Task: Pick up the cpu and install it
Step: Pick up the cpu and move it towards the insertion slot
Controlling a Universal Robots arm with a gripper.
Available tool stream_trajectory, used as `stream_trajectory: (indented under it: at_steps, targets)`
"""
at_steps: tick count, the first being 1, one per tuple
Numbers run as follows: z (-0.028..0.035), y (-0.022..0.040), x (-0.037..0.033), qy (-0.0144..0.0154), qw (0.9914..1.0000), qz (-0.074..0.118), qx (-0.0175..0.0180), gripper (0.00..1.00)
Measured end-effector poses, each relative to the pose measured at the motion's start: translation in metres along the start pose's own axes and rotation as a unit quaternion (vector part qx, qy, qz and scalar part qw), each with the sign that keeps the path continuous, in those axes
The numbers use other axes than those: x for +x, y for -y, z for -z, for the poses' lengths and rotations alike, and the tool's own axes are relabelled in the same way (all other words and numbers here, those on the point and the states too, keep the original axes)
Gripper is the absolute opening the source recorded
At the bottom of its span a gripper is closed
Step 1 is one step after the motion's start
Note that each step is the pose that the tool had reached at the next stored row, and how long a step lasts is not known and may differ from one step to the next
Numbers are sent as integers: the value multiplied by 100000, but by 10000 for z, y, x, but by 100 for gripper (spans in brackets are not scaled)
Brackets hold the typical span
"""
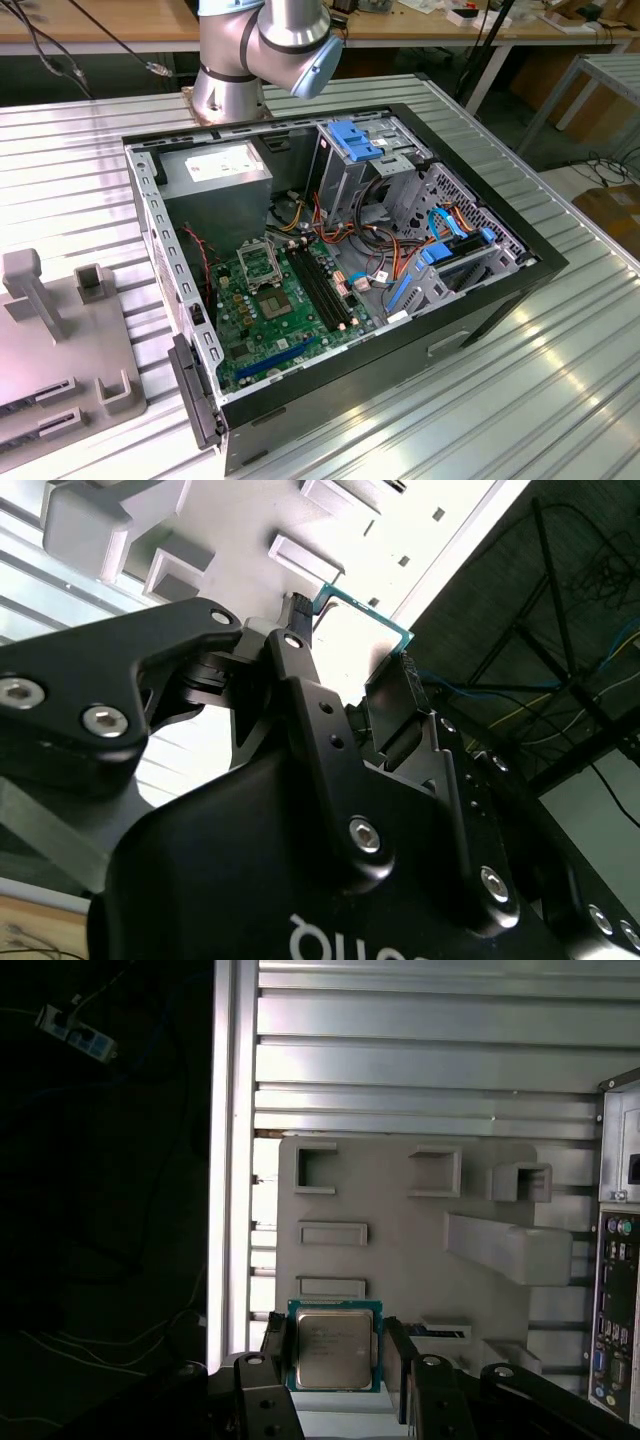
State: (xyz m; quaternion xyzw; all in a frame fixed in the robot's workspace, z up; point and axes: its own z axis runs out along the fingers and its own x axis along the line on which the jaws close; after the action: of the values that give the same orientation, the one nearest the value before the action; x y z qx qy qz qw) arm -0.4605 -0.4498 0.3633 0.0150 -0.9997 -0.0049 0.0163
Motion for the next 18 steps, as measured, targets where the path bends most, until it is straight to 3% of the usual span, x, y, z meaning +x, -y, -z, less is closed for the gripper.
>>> stream_trajectory:
  at_steps: [9,18]
  targets:
    - [160,-2,5,-10,100000,-2,-9,47]
    - [179,-2,5,-18,100000,1,-12,47]
